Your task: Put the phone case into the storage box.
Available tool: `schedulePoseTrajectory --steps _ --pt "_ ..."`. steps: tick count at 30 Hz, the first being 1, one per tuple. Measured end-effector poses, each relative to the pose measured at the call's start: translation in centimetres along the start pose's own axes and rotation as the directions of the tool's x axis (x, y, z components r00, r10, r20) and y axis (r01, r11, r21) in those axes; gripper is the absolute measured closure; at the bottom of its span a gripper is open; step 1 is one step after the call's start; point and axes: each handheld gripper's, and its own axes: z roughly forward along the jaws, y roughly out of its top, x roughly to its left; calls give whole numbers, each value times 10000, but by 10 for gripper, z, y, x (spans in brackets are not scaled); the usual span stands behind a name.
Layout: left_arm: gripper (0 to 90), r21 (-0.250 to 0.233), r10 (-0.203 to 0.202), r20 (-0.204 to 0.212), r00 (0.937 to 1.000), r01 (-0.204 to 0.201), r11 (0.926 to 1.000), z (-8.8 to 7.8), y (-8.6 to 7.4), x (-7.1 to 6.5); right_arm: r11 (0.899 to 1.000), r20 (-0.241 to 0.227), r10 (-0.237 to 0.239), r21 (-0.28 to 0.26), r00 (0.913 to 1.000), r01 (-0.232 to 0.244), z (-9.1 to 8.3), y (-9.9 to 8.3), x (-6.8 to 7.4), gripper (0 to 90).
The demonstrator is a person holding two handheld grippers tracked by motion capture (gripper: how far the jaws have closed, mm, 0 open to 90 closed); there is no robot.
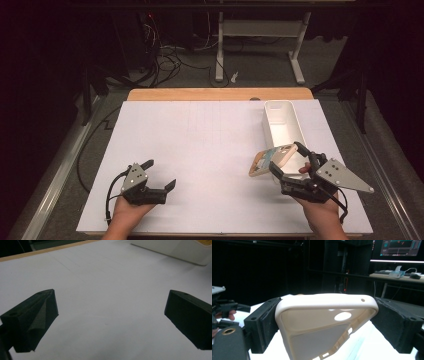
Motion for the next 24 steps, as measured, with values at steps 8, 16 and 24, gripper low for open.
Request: schedulePoseTrajectory --steps 8,16,24 --pt "1 -17 59 17 10000 -59 10000 0 0 0 9979 297 55 -640 9995 -36 -11 14 -5 128" --pt "0 -58 70 -20 10000 -70 10000 0 0 0 9964 545 22 -849 9985 24 -16 20 -9 128" --pt "0 -32 65 41 10000 -65 10000 0 0 0 9951 956 133 -984 9953 -39 -23 23 -18 128"
